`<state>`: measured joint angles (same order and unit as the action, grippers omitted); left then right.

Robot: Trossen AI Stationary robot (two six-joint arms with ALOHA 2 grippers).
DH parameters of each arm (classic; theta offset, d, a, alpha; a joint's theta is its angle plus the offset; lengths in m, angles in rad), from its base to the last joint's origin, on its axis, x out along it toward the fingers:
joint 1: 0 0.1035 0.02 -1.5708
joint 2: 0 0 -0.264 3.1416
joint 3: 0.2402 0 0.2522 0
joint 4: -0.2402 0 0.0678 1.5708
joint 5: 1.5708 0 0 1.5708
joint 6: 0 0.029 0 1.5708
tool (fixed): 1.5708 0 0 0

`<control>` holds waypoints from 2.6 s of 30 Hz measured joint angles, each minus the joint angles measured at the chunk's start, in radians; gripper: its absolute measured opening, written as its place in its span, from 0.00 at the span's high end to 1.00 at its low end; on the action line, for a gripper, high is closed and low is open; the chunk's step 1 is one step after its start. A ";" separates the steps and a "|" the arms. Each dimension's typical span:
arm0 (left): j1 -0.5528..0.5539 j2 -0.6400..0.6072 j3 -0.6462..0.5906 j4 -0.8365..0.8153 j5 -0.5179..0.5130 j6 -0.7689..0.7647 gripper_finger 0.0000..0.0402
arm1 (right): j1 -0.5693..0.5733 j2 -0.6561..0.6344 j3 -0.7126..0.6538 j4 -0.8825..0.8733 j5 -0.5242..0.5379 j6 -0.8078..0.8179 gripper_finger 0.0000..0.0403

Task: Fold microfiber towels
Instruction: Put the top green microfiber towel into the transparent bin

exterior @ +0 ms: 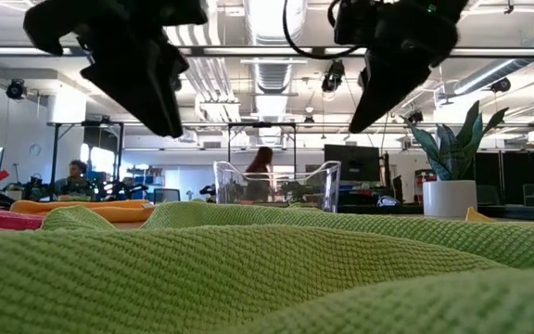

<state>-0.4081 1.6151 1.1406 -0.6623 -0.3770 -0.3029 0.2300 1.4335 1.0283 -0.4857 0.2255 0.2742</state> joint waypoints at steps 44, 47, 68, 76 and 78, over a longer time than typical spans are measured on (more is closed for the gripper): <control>0.062 0.304 -0.048 0.219 -0.064 0.029 0.71 | -0.020 0.418 0.130 0.201 0.001 -0.215 0.53; 0.066 0.305 -0.049 0.220 -0.074 0.029 0.71 | -0.021 0.418 0.130 0.200 0.001 -0.207 0.55; 0.079 0.261 -0.035 0.302 0.021 0.141 0.99 | -0.022 0.373 0.141 0.092 0.009 -0.159 0.97; 0.118 0.137 0.029 0.231 0.123 0.162 1.00 | -0.023 0.292 0.260 -0.125 -0.009 -0.040 0.98; 0.134 0.109 0.055 0.190 0.122 0.166 1.00 | -0.023 0.283 0.297 -0.181 -0.009 -0.023 0.98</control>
<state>-0.2738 1.7238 1.1955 -0.4722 -0.2552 -0.1366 0.2073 1.7161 1.3253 -0.6665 0.2169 0.2514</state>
